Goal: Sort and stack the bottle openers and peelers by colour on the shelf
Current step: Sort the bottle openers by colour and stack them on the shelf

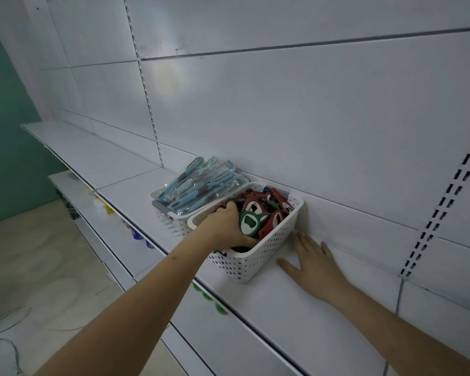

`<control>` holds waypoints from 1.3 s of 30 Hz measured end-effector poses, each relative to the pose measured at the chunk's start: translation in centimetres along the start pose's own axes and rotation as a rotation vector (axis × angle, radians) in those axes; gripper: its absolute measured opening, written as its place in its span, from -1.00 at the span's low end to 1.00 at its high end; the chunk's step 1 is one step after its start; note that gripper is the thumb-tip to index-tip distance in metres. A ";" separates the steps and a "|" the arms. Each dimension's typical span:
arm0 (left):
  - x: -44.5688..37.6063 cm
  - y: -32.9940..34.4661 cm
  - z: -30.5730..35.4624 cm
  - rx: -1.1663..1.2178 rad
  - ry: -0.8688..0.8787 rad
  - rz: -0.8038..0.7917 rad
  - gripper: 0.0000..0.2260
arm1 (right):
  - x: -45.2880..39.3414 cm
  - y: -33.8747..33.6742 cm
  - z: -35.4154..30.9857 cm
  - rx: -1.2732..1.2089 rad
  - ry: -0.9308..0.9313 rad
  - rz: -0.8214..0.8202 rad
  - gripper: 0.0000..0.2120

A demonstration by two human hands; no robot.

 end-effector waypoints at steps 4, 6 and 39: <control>0.1 -0.7 -0.6 0.126 -0.044 0.051 -0.17 | 0.3 -0.2 0.0 0.010 -0.009 0.024 -0.23; 0.4 -0.7 -0.7 0.155 -0.047 0.100 -0.25 | 0.2 -0.1 0.0 0.008 -0.011 0.030 -0.24; -1.9 -7.5 -0.1 0.347 0.137 0.489 -0.93 | 3.6 -1.7 2.2 -0.163 0.108 -0.070 -0.33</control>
Point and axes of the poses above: each hand's wrist, its own x-axis away from the middle knuckle, its own y-axis out of the palm, z = x × y, the point moved 1 cm from there along -x, towards the middle knuckle, and after that the axes turned 2 degrees about y, right-handed, at the moved point
